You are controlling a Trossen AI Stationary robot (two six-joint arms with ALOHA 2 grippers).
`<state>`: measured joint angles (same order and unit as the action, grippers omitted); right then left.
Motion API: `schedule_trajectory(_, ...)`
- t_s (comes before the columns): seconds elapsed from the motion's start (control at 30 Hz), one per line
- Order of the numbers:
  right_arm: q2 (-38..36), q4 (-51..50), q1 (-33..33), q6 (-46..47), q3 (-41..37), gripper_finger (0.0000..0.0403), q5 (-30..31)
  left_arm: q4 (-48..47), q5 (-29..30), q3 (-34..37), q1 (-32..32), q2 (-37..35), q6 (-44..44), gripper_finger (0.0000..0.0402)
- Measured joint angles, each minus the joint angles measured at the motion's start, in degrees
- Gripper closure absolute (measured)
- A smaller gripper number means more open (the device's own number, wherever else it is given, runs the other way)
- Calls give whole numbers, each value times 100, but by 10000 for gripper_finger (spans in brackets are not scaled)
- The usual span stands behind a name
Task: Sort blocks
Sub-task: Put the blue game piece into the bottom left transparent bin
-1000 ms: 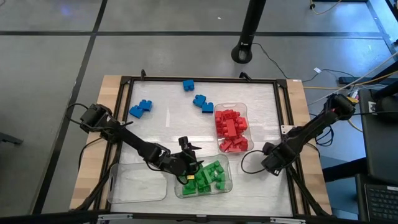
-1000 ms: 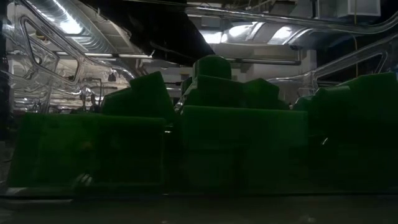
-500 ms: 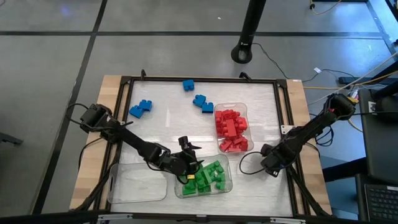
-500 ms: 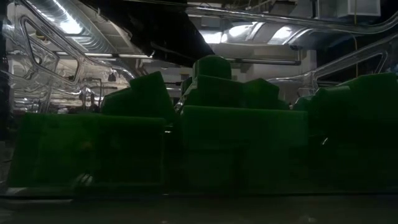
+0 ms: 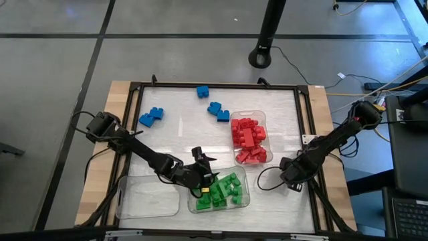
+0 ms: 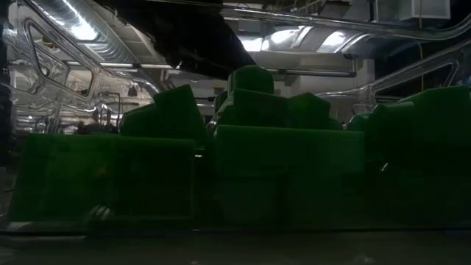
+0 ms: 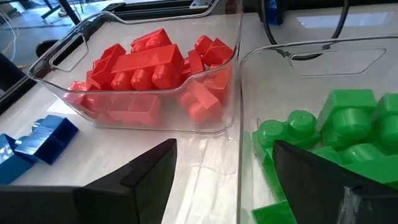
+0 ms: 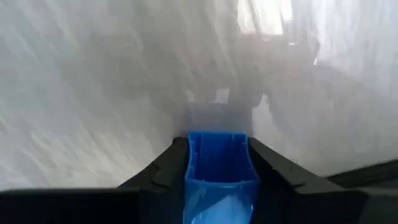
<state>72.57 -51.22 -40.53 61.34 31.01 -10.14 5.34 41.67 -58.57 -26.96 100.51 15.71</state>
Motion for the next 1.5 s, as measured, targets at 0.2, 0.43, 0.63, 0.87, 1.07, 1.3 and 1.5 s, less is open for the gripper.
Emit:
schedule_trajectory(0.2,5,-5,0,-399,594,272,289,-16,-2,2,-187,-123,85,147)
schedule_trajectory(0.43,3,-35,0,-996,1838,270,539,-104,2,2,-512,-768,-217,147)
schedule_trajectory(0.63,1,-87,4,-1784,3085,268,1607,-710,-1,2,-831,-1460,-152,147)
schedule_trajectory(0.87,33,1547,23,-3732,3570,268,3551,-1622,-4,2,-1105,-2157,239,147)
schedule_trajectory(1.07,598,3377,417,-5436,3571,268,3609,-2599,2,2,-1288,-2717,994,147)
schedule_trajectory(1.3,1878,5805,1089,-7000,3571,268,2978,-3507,6,2,-1443,-3137,1687,147)
schedule_trajectory(1.5,3013,8131,1646,-7564,3654,267,2048,-4091,4,0,-1437,-3282,2010,147)
